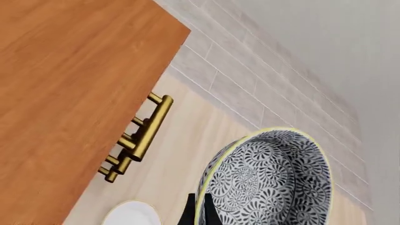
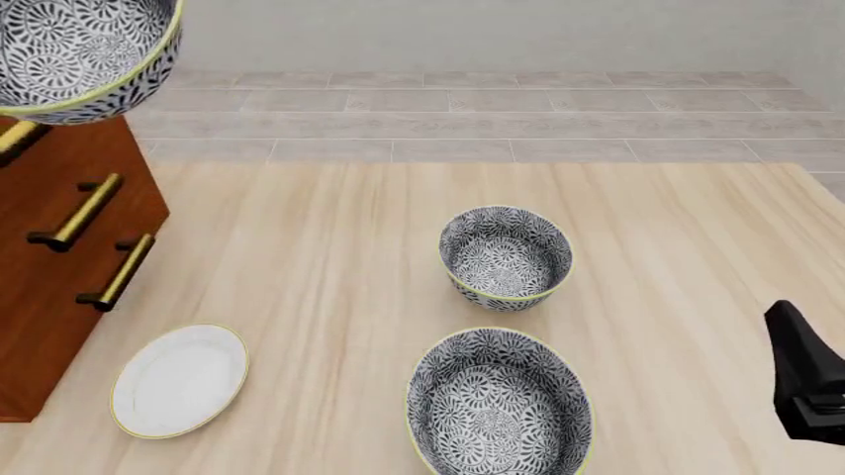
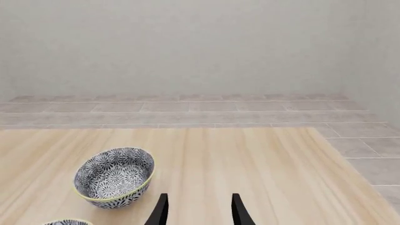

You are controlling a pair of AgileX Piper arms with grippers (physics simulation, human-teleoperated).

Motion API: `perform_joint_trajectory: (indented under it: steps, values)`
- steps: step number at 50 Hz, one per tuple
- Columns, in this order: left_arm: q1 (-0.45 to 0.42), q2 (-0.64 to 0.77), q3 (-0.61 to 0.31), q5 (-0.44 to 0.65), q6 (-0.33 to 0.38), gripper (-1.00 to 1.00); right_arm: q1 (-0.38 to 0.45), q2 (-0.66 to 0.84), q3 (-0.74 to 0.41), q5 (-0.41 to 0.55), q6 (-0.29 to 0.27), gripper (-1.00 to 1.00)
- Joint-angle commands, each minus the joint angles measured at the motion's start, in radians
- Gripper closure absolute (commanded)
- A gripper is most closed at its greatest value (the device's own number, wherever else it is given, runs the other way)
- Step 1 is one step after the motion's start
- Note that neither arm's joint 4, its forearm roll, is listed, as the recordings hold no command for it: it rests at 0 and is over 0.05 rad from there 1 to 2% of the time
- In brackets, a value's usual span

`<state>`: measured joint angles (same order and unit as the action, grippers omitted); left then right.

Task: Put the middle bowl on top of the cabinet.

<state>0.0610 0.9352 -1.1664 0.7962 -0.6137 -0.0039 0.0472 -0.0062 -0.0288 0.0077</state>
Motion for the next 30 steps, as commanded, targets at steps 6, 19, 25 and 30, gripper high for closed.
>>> perform_joint_trajectory:
  steps: [6, 19, 25, 30]
  values:
    - [0.063, 0.03, -0.053, -0.002, -0.028, 1.0, -0.003, 0.006, -0.001, -0.005, 0.0, -1.0]
    - [0.125, 0.062, -0.087, -0.007, -0.043, 1.0, -0.003, 0.019, -0.003, -0.017, -0.002, -1.0]
    - [0.157, 0.078, -0.095, -0.014, -0.046, 1.0, 0.0, 0.018, -0.004, -0.016, -0.002, -1.0]
    - [0.186, 0.092, -0.111, -0.015, -0.046, 1.0, -0.001, 0.016, -0.001, -0.014, -0.001, -1.0]
